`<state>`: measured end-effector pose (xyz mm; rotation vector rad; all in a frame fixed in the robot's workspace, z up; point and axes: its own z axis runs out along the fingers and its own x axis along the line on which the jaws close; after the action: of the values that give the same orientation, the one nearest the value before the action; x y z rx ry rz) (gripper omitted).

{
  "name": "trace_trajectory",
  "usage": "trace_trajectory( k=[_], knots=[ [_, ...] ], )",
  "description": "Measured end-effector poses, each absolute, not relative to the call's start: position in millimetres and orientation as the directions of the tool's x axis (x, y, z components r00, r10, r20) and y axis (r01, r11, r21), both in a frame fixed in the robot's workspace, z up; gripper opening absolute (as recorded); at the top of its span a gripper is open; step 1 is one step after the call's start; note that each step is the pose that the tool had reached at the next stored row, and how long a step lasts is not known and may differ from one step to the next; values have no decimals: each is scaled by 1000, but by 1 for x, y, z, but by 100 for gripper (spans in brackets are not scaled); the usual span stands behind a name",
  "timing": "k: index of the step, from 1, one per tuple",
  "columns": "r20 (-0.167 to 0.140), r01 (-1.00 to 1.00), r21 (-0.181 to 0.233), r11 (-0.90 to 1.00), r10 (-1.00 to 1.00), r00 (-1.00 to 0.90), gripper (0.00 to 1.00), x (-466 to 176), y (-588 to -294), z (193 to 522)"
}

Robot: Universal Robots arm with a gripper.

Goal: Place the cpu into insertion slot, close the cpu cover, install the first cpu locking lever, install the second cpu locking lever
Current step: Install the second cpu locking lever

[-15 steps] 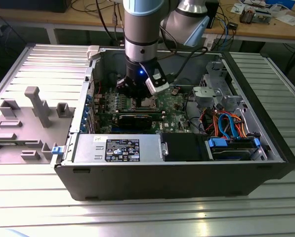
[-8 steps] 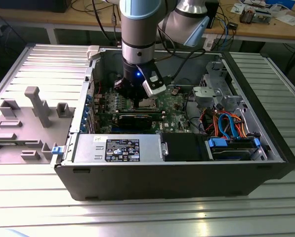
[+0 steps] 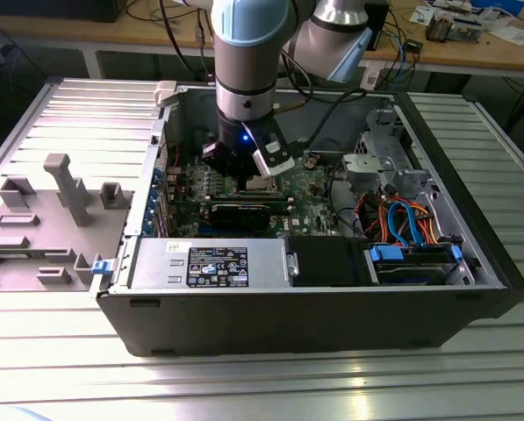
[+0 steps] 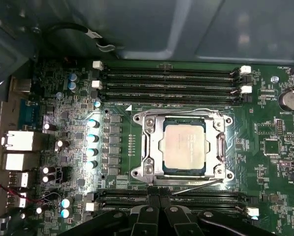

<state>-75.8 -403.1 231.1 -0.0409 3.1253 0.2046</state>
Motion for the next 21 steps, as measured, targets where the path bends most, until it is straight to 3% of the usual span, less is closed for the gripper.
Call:
trace_trajectory(
  k=[21],
  knots=[
    [-6,-25,172,985,-25,-1000,11,-80,-416,226]
  ],
)
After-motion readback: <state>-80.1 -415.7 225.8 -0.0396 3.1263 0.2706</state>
